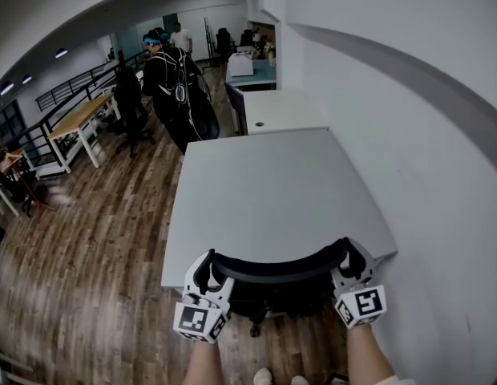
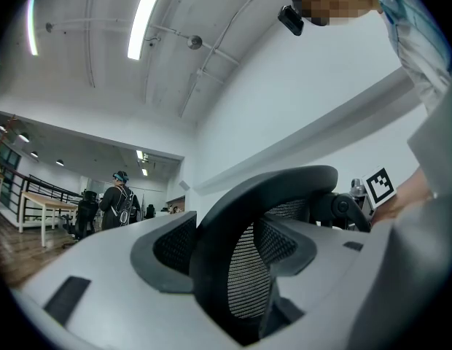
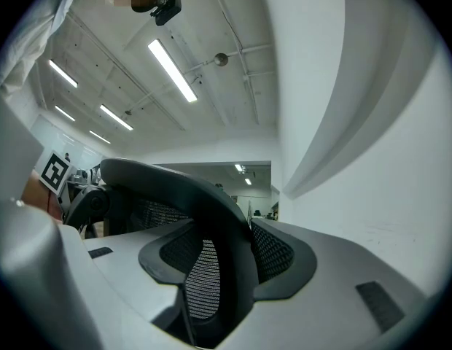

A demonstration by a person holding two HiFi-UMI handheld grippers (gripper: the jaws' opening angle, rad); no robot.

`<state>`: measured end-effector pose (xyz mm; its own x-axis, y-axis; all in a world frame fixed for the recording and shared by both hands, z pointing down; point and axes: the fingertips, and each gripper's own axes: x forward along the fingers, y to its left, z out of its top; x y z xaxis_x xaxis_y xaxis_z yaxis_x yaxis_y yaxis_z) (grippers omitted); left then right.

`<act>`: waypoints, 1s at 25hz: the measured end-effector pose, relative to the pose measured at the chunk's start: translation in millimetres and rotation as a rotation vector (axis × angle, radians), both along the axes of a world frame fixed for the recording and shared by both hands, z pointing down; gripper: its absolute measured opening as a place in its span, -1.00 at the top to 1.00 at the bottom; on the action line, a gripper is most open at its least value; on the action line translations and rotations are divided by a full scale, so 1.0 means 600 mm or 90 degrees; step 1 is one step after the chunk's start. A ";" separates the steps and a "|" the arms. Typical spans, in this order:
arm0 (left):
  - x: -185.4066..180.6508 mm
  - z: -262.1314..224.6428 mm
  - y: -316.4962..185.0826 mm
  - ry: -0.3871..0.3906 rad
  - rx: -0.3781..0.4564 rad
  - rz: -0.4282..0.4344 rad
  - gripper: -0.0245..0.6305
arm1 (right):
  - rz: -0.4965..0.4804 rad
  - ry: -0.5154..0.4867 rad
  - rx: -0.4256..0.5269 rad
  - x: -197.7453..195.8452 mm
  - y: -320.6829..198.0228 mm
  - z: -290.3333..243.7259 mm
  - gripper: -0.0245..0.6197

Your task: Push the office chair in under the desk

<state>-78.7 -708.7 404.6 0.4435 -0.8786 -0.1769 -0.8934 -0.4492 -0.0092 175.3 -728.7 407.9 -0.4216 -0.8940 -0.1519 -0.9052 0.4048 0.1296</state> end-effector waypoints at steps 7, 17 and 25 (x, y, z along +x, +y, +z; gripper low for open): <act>0.004 0.002 0.006 -0.009 -0.001 0.003 0.19 | 0.000 0.003 0.003 0.003 0.006 -0.004 0.25; 0.006 0.006 0.014 -0.037 -0.017 0.009 0.18 | -0.011 0.014 -0.016 0.003 0.015 0.005 0.25; 0.005 0.010 0.038 -0.027 -0.029 0.010 0.18 | -0.006 0.007 -0.022 0.012 0.039 0.006 0.25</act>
